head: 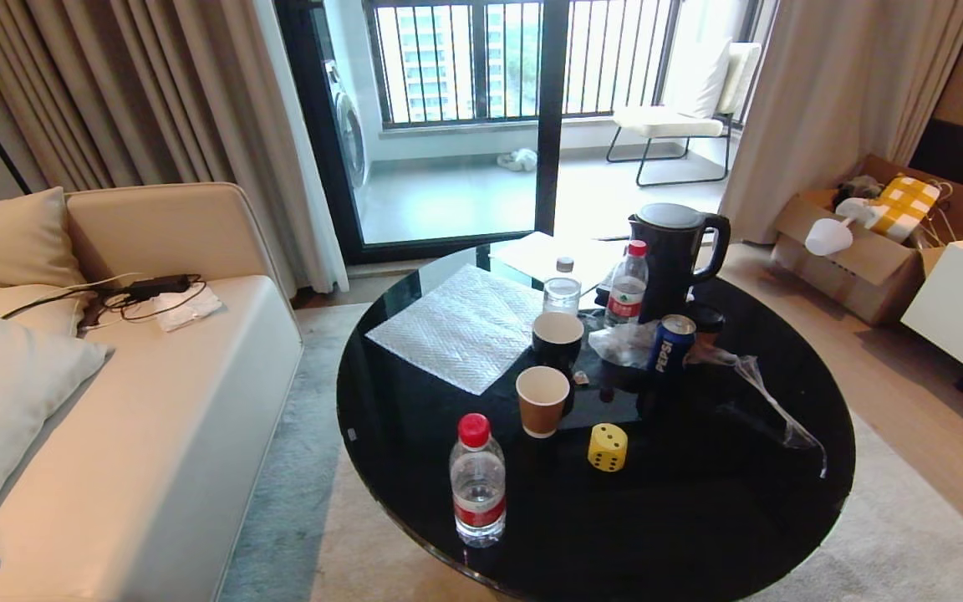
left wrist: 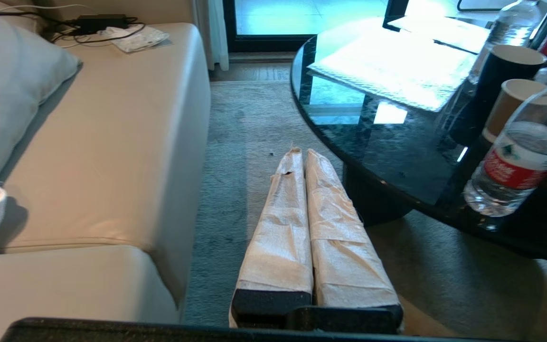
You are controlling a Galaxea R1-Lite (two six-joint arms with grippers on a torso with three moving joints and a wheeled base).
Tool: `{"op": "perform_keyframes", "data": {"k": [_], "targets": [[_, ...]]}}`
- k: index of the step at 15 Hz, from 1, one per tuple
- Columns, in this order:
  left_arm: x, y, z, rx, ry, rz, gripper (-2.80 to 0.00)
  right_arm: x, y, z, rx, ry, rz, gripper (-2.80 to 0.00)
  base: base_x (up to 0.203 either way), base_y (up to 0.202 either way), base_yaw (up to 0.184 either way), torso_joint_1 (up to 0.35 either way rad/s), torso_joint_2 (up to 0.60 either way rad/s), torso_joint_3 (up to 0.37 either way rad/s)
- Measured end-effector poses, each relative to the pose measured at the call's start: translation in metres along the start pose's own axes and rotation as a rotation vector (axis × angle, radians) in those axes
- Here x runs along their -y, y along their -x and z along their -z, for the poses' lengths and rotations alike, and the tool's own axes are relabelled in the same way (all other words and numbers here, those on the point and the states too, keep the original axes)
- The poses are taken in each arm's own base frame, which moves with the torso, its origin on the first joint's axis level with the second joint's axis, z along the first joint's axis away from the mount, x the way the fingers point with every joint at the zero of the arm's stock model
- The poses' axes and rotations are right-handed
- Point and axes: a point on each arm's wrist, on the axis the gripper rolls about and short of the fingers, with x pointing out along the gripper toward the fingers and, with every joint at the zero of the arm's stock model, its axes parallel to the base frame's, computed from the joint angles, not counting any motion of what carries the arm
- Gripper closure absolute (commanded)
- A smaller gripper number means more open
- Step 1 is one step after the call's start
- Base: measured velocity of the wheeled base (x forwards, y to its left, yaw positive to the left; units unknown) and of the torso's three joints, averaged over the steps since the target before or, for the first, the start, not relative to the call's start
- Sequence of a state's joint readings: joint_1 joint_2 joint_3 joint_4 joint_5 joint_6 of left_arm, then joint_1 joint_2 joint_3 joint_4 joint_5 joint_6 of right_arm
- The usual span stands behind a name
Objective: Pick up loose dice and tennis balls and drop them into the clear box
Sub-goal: Pick up toys out of the box
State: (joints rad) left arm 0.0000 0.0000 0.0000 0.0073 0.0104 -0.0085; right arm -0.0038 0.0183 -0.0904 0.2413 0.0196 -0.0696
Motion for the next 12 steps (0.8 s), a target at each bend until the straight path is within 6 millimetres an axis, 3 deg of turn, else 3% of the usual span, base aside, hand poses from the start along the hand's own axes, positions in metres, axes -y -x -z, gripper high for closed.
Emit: {"op": "perform_keyframes", "data": {"k": [2, 8, 12], "targets": [[0.0000, 0.0000, 0.0000, 0.000, 0.000, 0.000, 0.00, 0.0000, 0.0000, 0.0000, 0.000, 0.000, 0.000, 0.00, 0.000, 0.126, 0.003, 0.003, 0.00, 0.002], [0.0000, 0.0000, 0.0000, 0.000, 0.000, 0.000, 0.00, 0.0000, 0.0000, 0.0000, 0.000, 0.000, 0.000, 0.00, 0.000, 0.000, 0.000, 0.000, 0.00, 0.000], [0.0000, 0.0000, 0.0001, -0.001, -0.001, 0.000, 0.00, 0.0000, 0.0000, 0.0000, 0.000, 0.001, 0.000, 0.00, 0.120, 0.000, -0.002, 0.000, 0.00, 0.002]]}}
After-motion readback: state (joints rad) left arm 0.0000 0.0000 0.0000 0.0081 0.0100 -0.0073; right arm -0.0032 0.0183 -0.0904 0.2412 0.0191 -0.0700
